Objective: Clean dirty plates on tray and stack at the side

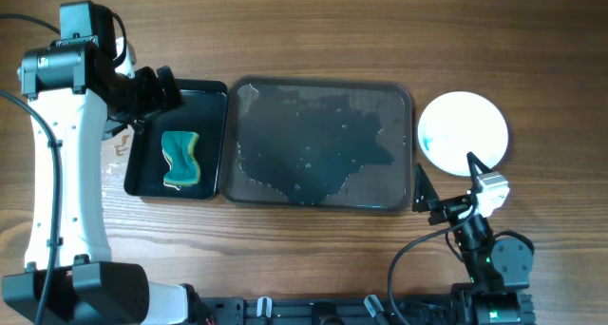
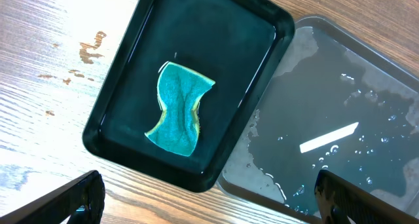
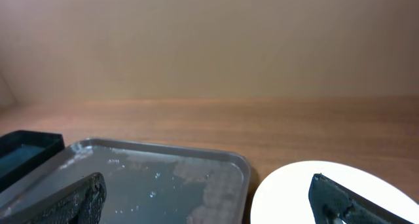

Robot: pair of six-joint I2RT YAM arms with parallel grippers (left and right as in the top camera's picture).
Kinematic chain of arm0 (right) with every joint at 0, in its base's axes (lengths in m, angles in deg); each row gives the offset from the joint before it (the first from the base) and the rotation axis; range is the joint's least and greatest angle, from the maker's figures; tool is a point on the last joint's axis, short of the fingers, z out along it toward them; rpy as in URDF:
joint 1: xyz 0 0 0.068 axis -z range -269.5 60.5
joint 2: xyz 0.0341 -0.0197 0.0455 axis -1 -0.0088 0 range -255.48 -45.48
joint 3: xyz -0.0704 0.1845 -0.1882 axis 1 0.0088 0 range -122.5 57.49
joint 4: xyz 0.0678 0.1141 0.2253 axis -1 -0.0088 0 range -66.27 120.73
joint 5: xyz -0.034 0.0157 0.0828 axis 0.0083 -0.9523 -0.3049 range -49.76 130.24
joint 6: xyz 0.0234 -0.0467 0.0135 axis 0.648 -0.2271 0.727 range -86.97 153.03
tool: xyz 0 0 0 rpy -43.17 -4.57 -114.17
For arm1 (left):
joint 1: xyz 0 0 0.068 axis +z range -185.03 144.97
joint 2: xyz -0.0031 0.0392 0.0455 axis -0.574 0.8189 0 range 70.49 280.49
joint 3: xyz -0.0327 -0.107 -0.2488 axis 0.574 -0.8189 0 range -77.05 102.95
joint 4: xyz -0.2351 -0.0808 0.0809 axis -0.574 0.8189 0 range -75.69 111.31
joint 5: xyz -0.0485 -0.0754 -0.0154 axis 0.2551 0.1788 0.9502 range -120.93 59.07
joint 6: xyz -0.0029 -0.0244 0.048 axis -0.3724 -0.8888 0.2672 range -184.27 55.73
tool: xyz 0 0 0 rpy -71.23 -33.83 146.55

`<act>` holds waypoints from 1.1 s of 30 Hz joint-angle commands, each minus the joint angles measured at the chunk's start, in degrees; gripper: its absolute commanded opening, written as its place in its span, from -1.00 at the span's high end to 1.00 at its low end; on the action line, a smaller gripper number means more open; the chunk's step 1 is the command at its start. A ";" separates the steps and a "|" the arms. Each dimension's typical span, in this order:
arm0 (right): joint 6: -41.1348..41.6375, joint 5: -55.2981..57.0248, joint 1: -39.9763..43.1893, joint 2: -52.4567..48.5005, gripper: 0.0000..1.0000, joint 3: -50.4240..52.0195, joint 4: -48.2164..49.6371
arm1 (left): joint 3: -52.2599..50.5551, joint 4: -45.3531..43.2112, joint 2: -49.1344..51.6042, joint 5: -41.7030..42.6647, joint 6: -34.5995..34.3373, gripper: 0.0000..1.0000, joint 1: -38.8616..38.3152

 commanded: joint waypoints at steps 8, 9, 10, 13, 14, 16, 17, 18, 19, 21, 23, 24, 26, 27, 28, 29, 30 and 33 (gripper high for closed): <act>0.83 0.79 -0.28 0.90 -0.99 0.07 0.50 | 0.28 0.00 0.35 0.50 -0.52 -1.00 -0.26; 0.79 0.79 -0.28 0.90 -0.99 0.07 0.50 | 0.28 0.00 0.35 0.50 -0.52 -1.00 -0.26; 0.81 0.79 -0.28 0.90 -1.00 0.07 0.50 | 0.28 0.00 0.35 0.48 -0.52 -1.00 -0.26; 0.81 0.79 -0.28 0.90 -0.99 0.07 0.48 | 0.28 0.00 0.35 0.50 -0.52 -1.00 -0.26; 0.83 0.79 -0.28 0.90 -0.99 0.07 0.50 | 0.28 0.00 0.35 0.50 -0.52 -1.00 -0.26; 0.83 0.79 -0.28 0.90 -1.00 0.07 0.50 | 0.28 0.00 0.35 0.50 -0.50 -1.00 -0.26; 0.81 0.79 -0.28 0.90 -1.00 0.07 0.48 | 0.28 0.04 0.35 0.20 -0.46 -1.00 -0.24; 0.83 0.79 -0.28 0.90 -0.99 0.07 0.50 | 0.28 0.24 0.35 -1.09 -0.07 -1.00 -0.24; 0.83 0.79 -0.28 0.90 -1.00 0.07 0.50 | 0.28 0.15 0.22 -1.44 -0.11 -1.00 -0.24; 0.81 0.79 -0.28 0.90 -0.99 0.07 0.48 | 0.28 0.15 -2.08 -1.29 -0.15 -1.00 -0.57; 0.81 0.79 -0.28 0.90 -0.99 0.07 0.48 | 0.04 -2.40 -5.40 -0.59 -1.90 -1.00 -1.14; 0.81 0.79 -0.28 0.90 -1.00 0.07 0.48 | -0.48 -5.11 -7.34 -0.59 -1.88 -1.00 -1.75; 0.83 0.79 -0.28 0.90 -0.99 0.07 0.48 | -2.86 -13.40 -12.44 -0.74 -0.90 -1.00 -3.82; 0.83 0.79 -0.28 0.90 -1.00 0.07 0.50 | -5.22 -18.51 -15.98 -0.79 0.42 -1.00 -5.25; 0.81 0.79 -0.28 0.90 -1.00 0.07 0.48 | -7.52 -22.45 -18.86 -0.76 1.73 -1.00 -6.36; 0.81 0.79 -0.28 0.90 -0.99 0.07 0.48 | -10.21 -25.90 -21.79 -0.79 2.34 -1.00 -7.28; 0.83 0.79 -0.28 0.90 -0.99 0.07 0.48 | -15.15 -31.43 -26.47 -0.76 3.15 -1.00 -8.37; 0.81 0.79 -0.28 0.90 -1.00 0.07 0.48 | -30.49 -44.98 -38.07 0.11 3.10 -1.00 -8.79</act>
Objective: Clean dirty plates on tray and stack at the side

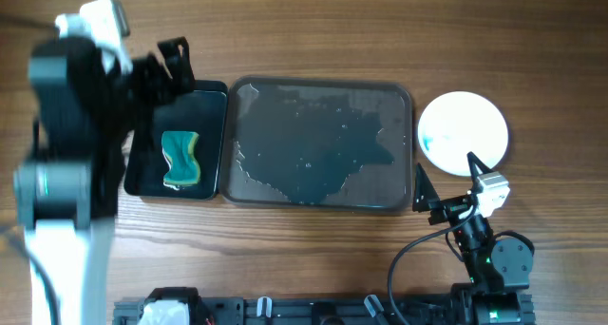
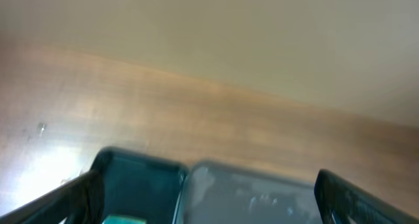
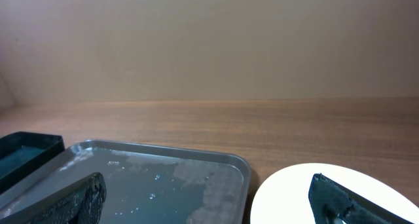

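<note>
One white plate lies on the table, right of the wet grey tray; the right wrist view shows the plate and the tray too. No plate is on the tray. My right gripper hovers open and empty near the table's front right, just short of the plate. My left gripper, blurred, is open and empty over the back edge of a small black tray. That tray holds a teal sponge. The left wrist view is blurred and looks level across both trays.
Water is pooled over much of the grey tray's floor. The black tray butts against the grey tray's left side. Bare wooden table lies behind the trays and around the plate.
My left arm has moved and its wrist has tipped up: its camera looked straight down on the sponge tray, and now looks level over the table. The right arm, plate and sponge are unchanged.
</note>
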Robot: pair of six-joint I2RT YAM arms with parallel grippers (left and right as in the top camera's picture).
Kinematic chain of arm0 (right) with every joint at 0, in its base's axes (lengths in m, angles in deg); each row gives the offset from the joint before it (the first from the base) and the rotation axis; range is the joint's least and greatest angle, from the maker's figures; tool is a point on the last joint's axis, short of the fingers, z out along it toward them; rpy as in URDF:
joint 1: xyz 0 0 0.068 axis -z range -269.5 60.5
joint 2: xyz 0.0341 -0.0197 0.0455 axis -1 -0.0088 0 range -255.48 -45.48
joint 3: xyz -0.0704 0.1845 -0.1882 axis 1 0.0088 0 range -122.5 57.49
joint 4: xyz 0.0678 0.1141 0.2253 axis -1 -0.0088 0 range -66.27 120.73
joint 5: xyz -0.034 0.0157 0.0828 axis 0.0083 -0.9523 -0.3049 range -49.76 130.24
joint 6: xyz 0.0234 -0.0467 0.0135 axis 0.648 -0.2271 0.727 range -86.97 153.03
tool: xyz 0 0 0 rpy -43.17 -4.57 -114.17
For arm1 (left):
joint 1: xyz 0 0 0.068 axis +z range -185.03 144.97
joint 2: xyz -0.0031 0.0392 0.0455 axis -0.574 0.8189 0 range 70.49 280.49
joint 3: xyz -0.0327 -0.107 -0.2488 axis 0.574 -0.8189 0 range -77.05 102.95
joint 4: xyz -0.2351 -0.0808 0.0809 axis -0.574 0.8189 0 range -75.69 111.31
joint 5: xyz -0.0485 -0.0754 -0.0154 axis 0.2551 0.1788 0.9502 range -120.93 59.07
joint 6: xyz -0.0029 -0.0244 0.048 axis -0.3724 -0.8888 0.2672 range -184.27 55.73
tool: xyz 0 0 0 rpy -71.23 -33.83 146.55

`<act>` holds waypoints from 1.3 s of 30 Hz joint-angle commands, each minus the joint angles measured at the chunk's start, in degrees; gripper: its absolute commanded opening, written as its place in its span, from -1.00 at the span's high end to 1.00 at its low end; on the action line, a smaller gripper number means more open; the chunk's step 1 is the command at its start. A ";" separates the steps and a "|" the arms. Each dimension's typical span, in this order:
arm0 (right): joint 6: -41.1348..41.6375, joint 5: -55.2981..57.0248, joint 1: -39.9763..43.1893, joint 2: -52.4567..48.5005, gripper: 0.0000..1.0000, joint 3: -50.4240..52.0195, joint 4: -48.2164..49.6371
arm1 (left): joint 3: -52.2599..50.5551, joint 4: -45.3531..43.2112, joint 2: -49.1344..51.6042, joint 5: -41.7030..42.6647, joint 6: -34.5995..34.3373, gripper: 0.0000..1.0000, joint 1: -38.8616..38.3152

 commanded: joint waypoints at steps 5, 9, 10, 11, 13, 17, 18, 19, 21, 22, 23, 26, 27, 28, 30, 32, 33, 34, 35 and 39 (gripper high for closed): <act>0.79 0.63 -0.28 0.63 -0.99 0.07 0.20 | -40.41 -23.98 -29.42 0.68 1.66 -1.00 -0.39; 0.81 0.63 -0.28 0.63 -1.00 0.07 0.20 | -56.68 -31.30 -44.02 0.68 1.64 -1.00 0.13; 0.81 0.63 -0.28 0.63 -0.99 0.07 0.20 | -60.28 -32.30 -47.67 0.68 1.64 -1.00 0.33; 0.83 0.63 -0.28 0.63 -0.99 0.07 0.20 | -62.29 -32.52 -49.88 0.68 1.64 -1.00 0.44; 0.81 0.63 -0.28 0.63 -0.99 0.07 0.22 | -65.79 -32.74 -53.86 0.24 1.66 -1.00 0.55; 0.81 0.63 -0.28 0.63 -1.00 0.07 0.20 | -69.48 -32.72 -58.01 -0.26 1.68 -1.00 1.11; 0.81 0.63 -0.28 0.63 -0.99 0.07 0.20 | -70.31 -32.72 -58.77 -0.63 1.68 -1.00 1.18; 0.81 0.63 -0.28 0.63 -1.00 0.07 0.20 | -70.97 -32.70 -59.41 -0.87 1.66 -1.00 1.22; 0.81 0.63 -0.28 0.63 -1.00 0.07 0.20 | -71.93 -32.70 -60.35 -1.09 1.70 -1.00 1.25; 0.81 0.63 -0.28 0.63 -1.00 0.07 0.20 | -72.41 -32.74 -60.89 -1.11 1.73 -1.00 1.33; 0.81 0.63 -0.28 0.63 -0.99 0.07 0.20 | -72.89 -32.72 -61.66 -1.07 1.70 -1.00 1.55; 0.81 0.63 -0.28 0.63 -0.99 0.07 0.20 | -73.48 -32.70 -62.71 -1.14 1.75 -1.00 1.66; 0.81 0.63 -0.28 0.63 -1.00 0.07 0.20 | -73.48 -32.70 -62.71 -1.31 1.88 -1.00 1.66; 0.81 0.63 -0.28 0.63 -0.99 0.07 0.20 | -73.50 -32.68 -62.71 -1.51 1.88 -1.00 1.77; 0.81 0.63 -0.28 0.63 -1.00 0.07 0.20 | -74.07 -32.72 -62.71 -1.51 1.86 -1.00 2.14; 0.83 0.63 -0.28 0.63 -0.99 0.07 0.20 | -75.21 -32.81 -62.71 -1.51 1.86 -1.00 2.27; 0.79 0.63 -0.28 0.63 -0.99 0.07 0.20 | -76.13 -33.42 -62.71 -1.49 1.86 -1.00 2.29; 0.81 0.63 -0.28 0.63 -0.99 0.07 0.20 | -77.05 -34.51 -62.71 -1.44 1.84 -1.00 2.27; 0.81 0.63 -0.28 0.63 -1.00 0.07 0.20 | -77.83 -35.82 -62.71 -1.25 1.66 -1.00 2.27; 0.81 0.63 -0.28 0.63 -0.99 0.07 0.20 | -77.83 -35.82 -62.71 -1.05 1.62 -1.00 2.27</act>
